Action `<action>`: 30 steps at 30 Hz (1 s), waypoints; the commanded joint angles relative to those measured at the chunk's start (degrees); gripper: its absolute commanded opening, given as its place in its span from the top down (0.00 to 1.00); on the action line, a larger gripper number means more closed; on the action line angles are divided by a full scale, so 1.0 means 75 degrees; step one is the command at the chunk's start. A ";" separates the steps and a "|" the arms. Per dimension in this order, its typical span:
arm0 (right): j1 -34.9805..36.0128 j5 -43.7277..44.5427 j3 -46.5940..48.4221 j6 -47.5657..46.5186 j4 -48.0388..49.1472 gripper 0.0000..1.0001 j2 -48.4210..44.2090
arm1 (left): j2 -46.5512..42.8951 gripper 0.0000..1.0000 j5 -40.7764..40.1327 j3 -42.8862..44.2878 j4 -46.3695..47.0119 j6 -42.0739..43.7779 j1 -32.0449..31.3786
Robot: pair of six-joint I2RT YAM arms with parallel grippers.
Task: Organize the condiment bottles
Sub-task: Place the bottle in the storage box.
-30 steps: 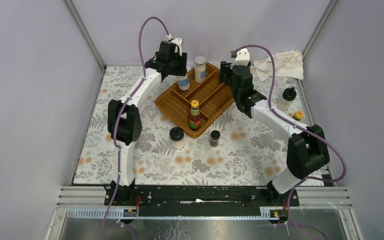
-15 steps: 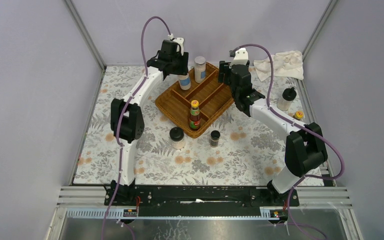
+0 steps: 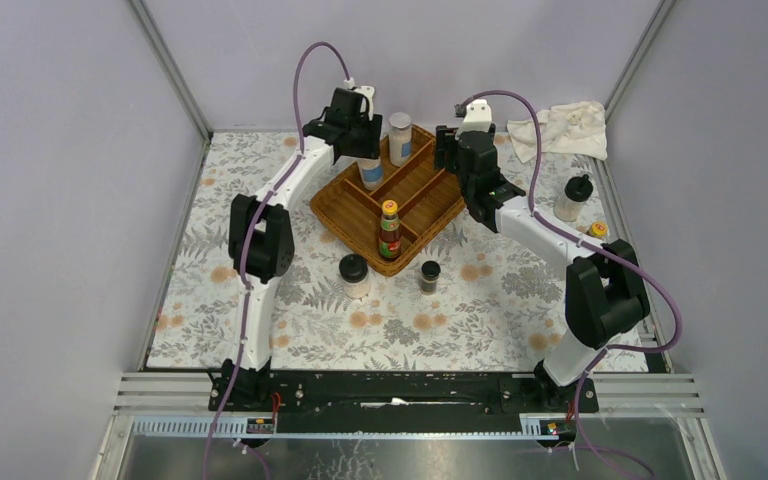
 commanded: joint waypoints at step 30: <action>-0.0017 0.0088 0.0280 -0.0069 0.0242 0.25 0.0084 | 0.0574 0.47 -0.0285 0.0808 -0.0073 0.0125 -0.0096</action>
